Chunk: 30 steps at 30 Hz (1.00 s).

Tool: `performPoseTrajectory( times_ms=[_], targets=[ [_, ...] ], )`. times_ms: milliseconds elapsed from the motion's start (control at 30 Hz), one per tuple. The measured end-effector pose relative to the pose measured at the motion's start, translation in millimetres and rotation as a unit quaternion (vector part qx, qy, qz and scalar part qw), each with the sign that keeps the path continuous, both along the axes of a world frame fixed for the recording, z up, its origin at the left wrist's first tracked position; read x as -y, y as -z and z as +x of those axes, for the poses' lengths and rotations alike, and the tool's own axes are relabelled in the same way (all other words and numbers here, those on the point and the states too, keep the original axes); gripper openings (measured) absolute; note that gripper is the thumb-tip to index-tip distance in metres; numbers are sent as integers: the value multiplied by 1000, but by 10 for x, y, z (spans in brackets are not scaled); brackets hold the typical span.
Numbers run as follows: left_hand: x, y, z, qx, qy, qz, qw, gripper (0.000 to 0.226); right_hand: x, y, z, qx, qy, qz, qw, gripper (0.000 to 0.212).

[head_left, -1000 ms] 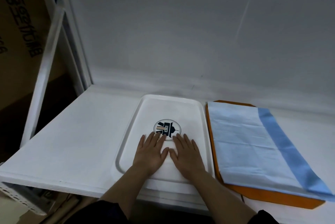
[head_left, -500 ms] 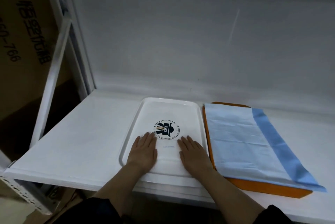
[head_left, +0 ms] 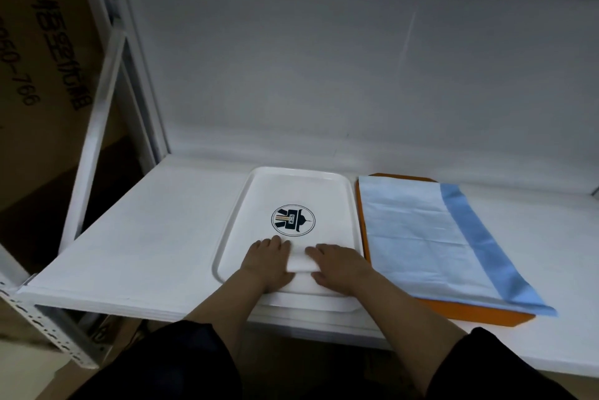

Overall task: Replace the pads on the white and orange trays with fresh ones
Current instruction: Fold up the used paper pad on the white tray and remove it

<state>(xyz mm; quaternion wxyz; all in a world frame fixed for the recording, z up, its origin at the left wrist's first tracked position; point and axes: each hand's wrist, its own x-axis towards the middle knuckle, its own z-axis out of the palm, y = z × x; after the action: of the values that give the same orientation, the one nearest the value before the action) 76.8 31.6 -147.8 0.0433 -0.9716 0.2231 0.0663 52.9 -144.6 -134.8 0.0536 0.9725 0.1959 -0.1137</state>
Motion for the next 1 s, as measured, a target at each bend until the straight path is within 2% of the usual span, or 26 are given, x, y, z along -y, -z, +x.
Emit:
performPoseTrajectory(
  times_ms=[100, 233, 367, 467, 633, 767, 900, 1000],
  targets=[
    [9, -73, -41, 4, -5, -11, 1000, 43, -21, -34, -35, 46, -7, -6, 999, 41],
    [-19, -186, -122, -5, -16, -55, 998, 30, 19, -139, -131, 116, -22, 14, 993, 30],
    [-119, -368, -224, 18, -18, -103, 994, 30, 74, -334, -200, 182, -38, 96, 978, 17],
    [-175, -524, -298, 17, -40, -142, 989, 27, 95, -588, -274, 194, -7, 134, 972, 21],
    [-104, -812, -450, -25, -85, -164, 982, 20, 158, -892, -428, 201, 48, 288, 935, 24],
    [36, -982, -564, -84, -57, -291, 951, 32, 263, -1083, -542, 188, 66, 365, 909, 23],
    [257, -1145, -670, -116, -40, -426, 896, 25, 372, -1203, -672, 204, 60, 381, 900, 22],
    [449, -1270, -764, -109, -15, -488, 866, 24, 468, -1283, -817, 220, 65, 388, 893, 23]
  ],
)
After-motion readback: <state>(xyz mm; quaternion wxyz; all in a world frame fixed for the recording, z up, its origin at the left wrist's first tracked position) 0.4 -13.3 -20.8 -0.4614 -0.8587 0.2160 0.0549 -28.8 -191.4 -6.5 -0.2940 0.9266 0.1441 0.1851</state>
